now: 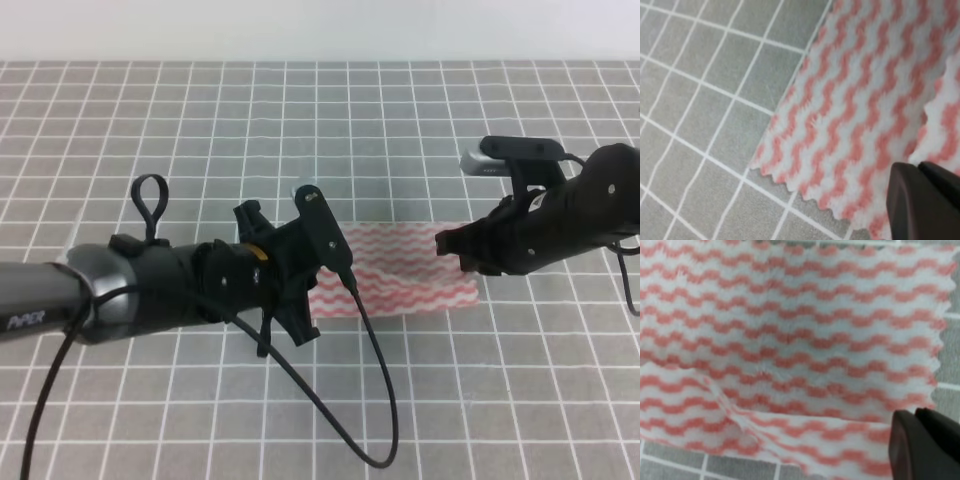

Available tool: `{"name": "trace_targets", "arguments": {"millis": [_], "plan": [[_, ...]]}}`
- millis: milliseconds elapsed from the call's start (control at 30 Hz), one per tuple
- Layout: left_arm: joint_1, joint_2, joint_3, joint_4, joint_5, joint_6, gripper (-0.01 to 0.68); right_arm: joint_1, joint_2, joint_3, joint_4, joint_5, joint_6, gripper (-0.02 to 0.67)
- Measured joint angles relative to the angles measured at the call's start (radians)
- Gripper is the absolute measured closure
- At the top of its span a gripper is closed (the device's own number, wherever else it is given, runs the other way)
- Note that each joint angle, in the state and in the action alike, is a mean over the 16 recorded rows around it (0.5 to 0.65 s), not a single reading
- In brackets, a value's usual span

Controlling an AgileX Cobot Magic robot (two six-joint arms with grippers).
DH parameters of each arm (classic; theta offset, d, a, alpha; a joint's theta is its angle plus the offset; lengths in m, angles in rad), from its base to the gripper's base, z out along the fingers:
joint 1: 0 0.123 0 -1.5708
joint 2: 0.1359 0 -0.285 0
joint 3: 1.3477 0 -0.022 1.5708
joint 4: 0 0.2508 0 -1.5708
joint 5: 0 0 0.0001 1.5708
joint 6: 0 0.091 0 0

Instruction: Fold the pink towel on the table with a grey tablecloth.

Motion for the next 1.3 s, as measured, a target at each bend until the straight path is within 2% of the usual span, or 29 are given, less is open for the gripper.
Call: {"name": "trace_targets", "arguments": {"millis": [1300], "plan": [[0.058,0.091,-0.116,0.004,0.011,0.002,0.674,0.0,0.042,0.0,0.001,-0.149,-0.005,0.666]]}}
